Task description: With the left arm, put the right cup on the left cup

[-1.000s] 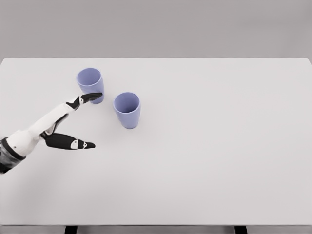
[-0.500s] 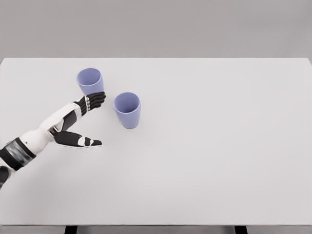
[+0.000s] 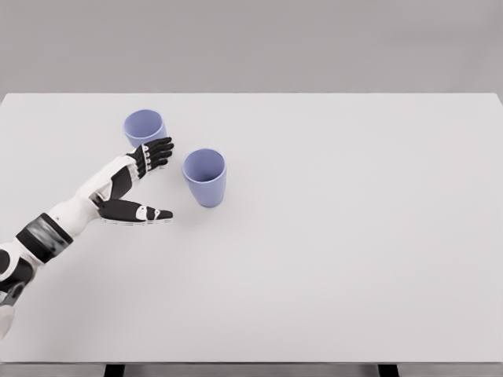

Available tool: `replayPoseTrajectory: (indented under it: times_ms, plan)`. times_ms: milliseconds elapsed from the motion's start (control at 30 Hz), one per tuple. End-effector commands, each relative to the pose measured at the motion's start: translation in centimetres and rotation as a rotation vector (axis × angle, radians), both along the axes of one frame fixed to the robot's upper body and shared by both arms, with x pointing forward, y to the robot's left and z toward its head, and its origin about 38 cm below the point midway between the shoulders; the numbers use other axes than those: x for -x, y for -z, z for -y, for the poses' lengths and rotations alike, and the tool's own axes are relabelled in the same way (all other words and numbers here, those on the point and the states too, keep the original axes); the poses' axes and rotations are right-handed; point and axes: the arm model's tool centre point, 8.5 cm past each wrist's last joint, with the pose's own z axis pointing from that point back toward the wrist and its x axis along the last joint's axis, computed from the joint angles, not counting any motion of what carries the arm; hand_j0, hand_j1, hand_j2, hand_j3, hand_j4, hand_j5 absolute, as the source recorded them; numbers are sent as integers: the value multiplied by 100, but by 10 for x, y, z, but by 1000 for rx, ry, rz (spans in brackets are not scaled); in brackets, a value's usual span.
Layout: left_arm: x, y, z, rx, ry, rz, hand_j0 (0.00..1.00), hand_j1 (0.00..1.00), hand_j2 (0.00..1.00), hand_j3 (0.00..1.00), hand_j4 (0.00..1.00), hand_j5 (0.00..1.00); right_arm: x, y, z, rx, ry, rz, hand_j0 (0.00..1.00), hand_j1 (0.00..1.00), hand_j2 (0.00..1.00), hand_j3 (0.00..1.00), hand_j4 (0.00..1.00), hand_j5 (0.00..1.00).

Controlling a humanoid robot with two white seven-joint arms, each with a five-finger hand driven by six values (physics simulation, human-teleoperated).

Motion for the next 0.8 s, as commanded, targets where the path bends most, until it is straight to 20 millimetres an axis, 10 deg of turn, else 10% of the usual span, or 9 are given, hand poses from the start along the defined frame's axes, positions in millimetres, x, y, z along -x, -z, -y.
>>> replayPoseTrajectory:
  times_ms: [0, 767]
  plan:
    - [-1, 6, 1, 7, -9, -24, 100, 100, 100, 100, 100, 100, 0, 0, 0, -1, -1, 0, 100, 100, 100, 100, 100, 100]
    - [-22, 19, 16, 58, -32, -52, 100, 100, 100, 100, 100, 100, 0, 0, 0, -2, 1, 1, 100, 100, 100, 100, 100, 100]
